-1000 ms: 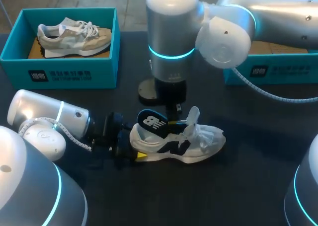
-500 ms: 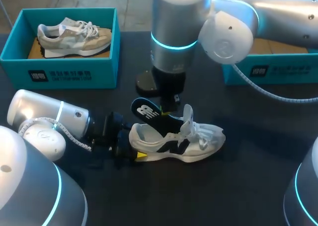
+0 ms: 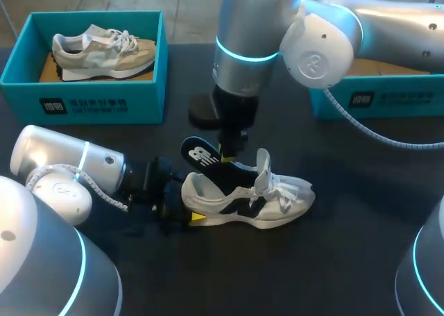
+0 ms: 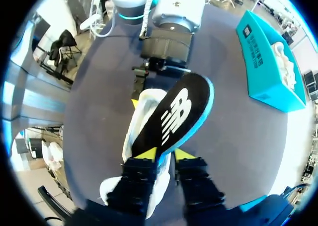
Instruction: Take the shoe out of the shoebox, open the shoe tongue, remove and reinsert the insole, then place the shoe into the shoebox
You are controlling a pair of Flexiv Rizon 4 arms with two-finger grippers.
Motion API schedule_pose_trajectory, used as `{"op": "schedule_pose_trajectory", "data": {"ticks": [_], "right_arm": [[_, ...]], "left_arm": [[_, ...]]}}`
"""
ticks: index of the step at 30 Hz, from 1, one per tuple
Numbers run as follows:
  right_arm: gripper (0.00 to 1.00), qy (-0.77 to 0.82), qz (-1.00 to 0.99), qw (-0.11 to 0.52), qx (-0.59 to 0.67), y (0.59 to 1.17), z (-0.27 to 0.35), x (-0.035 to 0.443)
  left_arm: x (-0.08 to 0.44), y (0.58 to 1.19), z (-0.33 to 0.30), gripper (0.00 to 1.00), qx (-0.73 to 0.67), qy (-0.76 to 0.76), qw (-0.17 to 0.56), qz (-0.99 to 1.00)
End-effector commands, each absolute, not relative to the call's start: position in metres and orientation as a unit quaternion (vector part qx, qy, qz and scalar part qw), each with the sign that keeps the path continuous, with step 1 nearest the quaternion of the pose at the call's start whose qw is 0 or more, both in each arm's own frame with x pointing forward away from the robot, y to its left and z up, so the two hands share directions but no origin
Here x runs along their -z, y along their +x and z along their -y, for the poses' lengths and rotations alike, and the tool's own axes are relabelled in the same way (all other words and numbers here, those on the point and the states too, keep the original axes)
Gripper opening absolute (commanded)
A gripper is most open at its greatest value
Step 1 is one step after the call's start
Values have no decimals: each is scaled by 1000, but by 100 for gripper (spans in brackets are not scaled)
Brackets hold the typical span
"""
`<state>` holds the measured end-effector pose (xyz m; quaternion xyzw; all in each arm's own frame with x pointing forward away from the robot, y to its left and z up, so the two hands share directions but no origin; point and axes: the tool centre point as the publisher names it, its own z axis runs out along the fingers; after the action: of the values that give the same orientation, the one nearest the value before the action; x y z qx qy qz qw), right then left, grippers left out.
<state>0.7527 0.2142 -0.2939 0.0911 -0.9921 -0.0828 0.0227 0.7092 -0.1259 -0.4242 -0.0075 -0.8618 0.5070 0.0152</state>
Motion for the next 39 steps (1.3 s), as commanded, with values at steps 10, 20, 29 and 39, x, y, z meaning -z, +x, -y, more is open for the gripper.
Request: {"op": "schedule_pose_trajectory", "data": {"ticks": [10,20,29,39], "right_arm": [[100,-13,980,-6,199,752,-206,285],[100,-13,980,-6,199,752,-206,285],[100,-15,980,1,199,753,-207,285],[100,-58,962,66,260,763,-223,277]], "left_arm": [[426,709,126,0,-505,-7,15,863],[426,709,126,0,-505,-7,15,863],[426,709,126,0,-505,-7,15,863],[426,709,126,0,-505,-7,15,863]]}}
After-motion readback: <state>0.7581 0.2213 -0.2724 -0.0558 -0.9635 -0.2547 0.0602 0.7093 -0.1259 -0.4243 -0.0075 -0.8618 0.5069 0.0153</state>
